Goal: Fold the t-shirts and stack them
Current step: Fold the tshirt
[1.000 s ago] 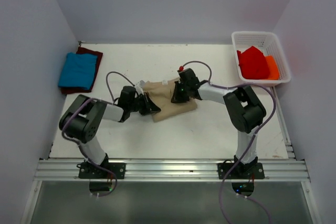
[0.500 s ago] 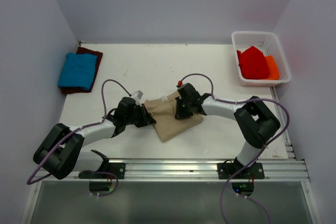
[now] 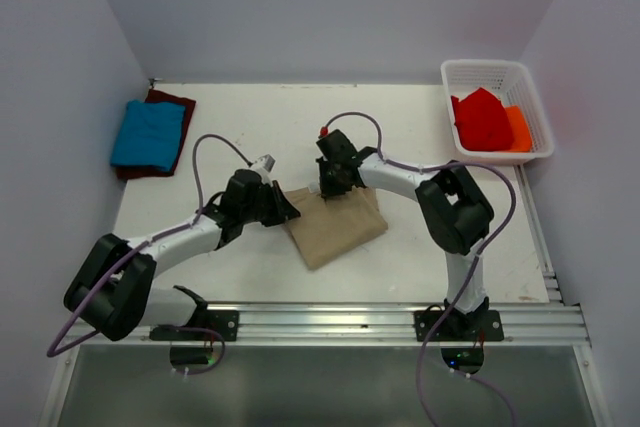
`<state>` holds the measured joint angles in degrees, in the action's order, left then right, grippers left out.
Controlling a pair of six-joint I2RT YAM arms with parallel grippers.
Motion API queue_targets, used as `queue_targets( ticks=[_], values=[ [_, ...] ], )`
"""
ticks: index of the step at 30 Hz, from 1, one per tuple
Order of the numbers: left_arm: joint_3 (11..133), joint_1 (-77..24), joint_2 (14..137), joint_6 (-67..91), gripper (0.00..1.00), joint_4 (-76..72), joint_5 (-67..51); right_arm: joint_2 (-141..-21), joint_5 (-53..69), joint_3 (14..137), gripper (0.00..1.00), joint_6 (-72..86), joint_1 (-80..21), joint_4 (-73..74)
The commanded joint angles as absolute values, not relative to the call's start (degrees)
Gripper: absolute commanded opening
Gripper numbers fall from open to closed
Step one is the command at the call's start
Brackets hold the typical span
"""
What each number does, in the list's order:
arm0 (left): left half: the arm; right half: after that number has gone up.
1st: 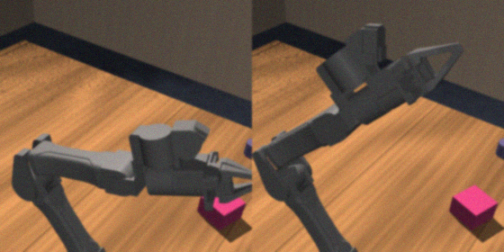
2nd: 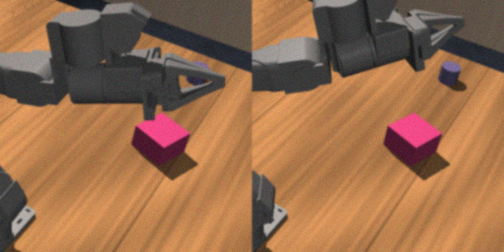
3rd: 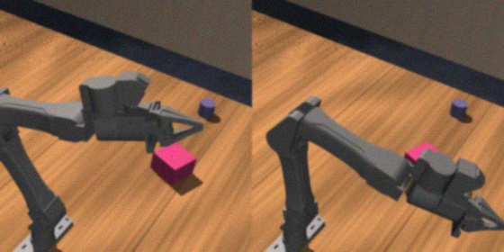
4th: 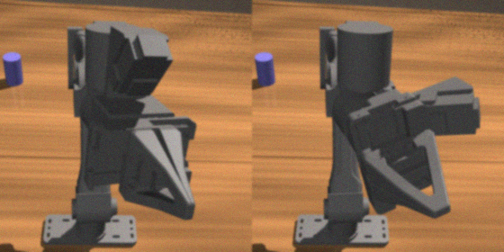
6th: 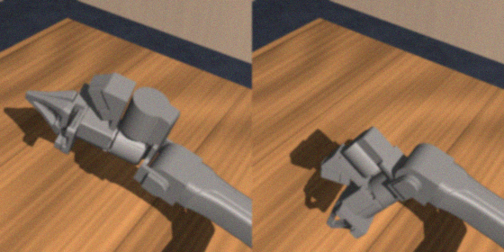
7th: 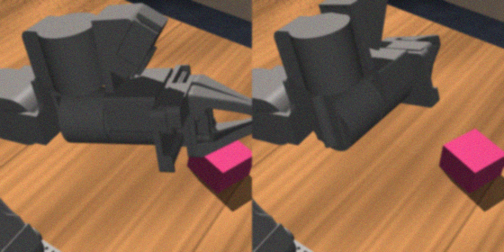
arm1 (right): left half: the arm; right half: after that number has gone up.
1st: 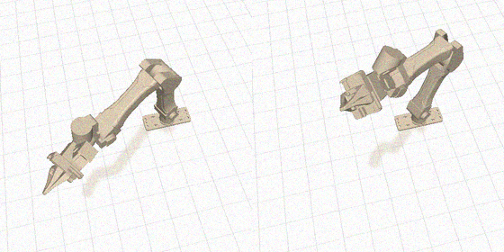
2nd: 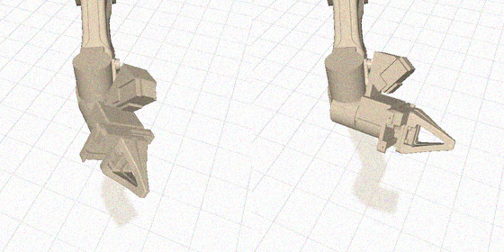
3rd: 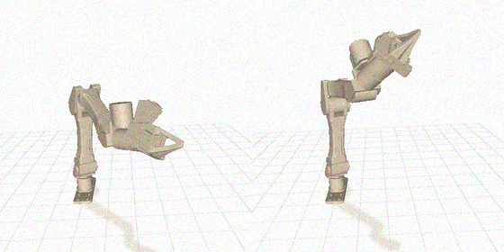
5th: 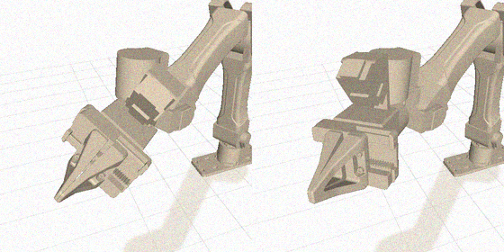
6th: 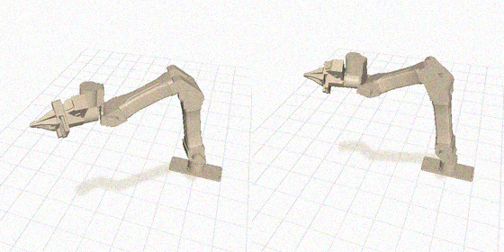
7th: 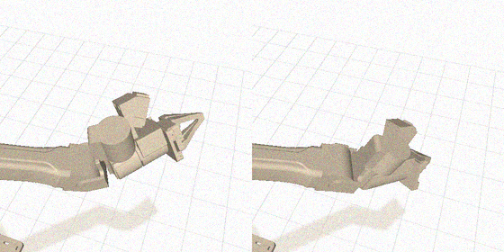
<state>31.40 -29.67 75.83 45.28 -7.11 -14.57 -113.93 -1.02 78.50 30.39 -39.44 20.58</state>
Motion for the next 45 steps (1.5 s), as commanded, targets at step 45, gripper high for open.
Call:
queue_targets(
  ticks=[45],
  values=[
    [28.6,-35.0,90.6,44.8,0.00,-18.6,-6.9,-105.4,-10.6,73.2,0.00,29.5,-37.8,22.0]
  ],
)
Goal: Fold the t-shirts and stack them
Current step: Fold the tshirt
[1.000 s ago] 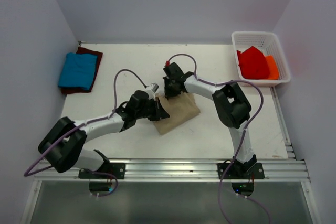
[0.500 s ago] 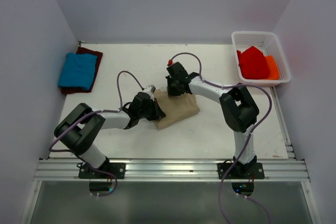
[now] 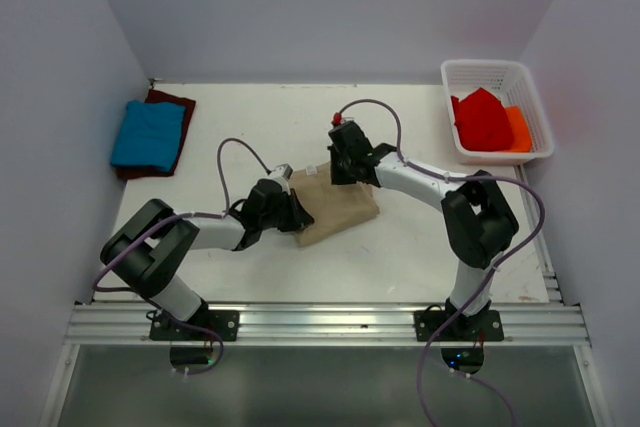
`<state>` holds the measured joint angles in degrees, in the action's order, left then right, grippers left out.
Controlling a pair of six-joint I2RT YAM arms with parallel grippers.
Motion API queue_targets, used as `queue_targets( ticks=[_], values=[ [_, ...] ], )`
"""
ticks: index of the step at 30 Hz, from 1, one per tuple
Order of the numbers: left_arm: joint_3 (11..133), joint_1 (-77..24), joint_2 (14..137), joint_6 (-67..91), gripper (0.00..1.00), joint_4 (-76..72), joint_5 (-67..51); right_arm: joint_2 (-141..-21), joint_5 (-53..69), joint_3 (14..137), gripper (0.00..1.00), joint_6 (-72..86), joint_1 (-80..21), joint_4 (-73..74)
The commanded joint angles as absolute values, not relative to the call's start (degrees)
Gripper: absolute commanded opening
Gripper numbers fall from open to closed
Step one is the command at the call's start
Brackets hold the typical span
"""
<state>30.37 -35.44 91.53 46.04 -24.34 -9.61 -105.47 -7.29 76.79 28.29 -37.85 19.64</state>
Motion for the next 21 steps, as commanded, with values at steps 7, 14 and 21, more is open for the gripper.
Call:
queue_targets(
  ticks=[7,14,21],
  values=[
    [28.6,-35.0,87.5,44.8,0.00,-16.8,-6.1,-108.2,-8.3,67.7,0.00,32.0,-37.8,18.2],
    [28.2,-35.1,83.7,44.8,0.11,-13.5,-2.3,-109.0,-8.3,66.2,0.00,31.8,-37.8,17.8],
    [28.4,-33.9,71.9,45.4,0.99,6.2,16.9,-108.8,-7.6,64.5,0.00,31.6,-37.7,16.6]
  ],
)
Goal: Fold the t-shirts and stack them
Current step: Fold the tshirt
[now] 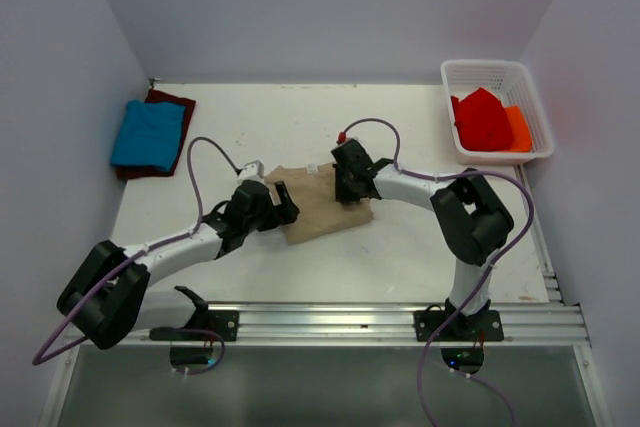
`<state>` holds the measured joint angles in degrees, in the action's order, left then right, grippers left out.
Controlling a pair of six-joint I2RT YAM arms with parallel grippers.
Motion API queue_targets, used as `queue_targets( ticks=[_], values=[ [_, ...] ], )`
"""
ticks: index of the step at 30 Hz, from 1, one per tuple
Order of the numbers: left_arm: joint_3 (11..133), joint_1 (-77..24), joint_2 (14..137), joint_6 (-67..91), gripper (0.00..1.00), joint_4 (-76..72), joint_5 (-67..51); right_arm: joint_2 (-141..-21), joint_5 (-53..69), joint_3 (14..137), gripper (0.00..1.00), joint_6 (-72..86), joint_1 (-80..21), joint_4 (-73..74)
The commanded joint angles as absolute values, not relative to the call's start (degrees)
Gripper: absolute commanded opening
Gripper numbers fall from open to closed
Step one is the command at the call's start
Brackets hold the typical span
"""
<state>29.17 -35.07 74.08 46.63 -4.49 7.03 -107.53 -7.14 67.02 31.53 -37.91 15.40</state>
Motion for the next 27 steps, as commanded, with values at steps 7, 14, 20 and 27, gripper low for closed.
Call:
queue_targets(
  ticks=[7,14,20,27],
  values=[
    [20.0,-29.3,73.7,44.8,1.00,-9.9,0.3,-109.1,-7.3,64.0,0.00,31.1,-37.7,16.6],
    [18.0,-24.9,83.3,46.0,1.00,-21.4,-10.2,-107.9,-7.7,63.3,0.00,30.8,-37.7,17.0],
    [21.7,-25.0,94.1,48.6,1.00,-27.1,-16.2,-107.8,-8.1,62.8,0.00,30.8,-37.7,17.0],
    [25.2,-27.7,100.4,50.6,1.00,-30.1,-17.5,-109.1,-7.5,63.1,0.00,30.9,-37.8,16.3]
  ],
)
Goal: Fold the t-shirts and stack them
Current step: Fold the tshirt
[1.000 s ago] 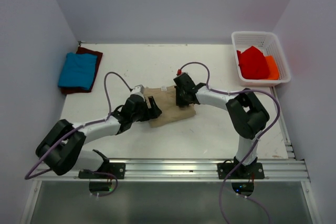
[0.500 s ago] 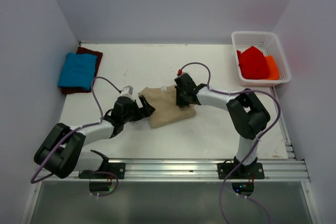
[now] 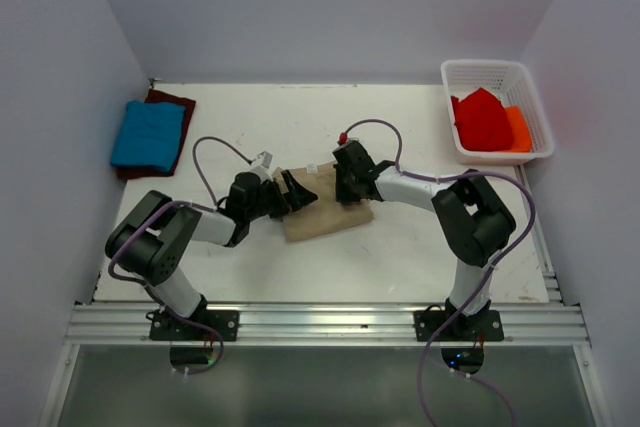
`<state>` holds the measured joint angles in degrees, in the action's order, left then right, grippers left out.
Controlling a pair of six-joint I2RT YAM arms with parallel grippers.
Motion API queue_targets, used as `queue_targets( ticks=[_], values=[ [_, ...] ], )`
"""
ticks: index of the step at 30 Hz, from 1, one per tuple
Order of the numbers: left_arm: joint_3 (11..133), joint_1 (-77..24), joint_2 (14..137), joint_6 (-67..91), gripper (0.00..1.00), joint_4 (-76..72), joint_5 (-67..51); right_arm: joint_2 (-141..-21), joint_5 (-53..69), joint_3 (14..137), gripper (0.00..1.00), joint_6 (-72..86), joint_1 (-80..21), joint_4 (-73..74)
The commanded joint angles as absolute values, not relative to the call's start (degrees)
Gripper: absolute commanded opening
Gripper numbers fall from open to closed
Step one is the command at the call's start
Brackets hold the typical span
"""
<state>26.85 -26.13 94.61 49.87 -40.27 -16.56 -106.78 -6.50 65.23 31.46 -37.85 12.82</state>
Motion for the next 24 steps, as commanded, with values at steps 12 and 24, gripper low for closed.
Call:
queue_targets(
  ticks=[12,24],
  values=[
    [28.1,-28.1,109.2,53.7,0.23,-43.1,-22.4,-110.6,-6.2,62.8,0.00,31.4,-37.8,14.9],
    [25.0,-27.2,100.8,51.2,0.00,-44.9,-19.6,-100.8,4.3,58.0,0.18,28.0,-37.8,6.1]
  ],
)
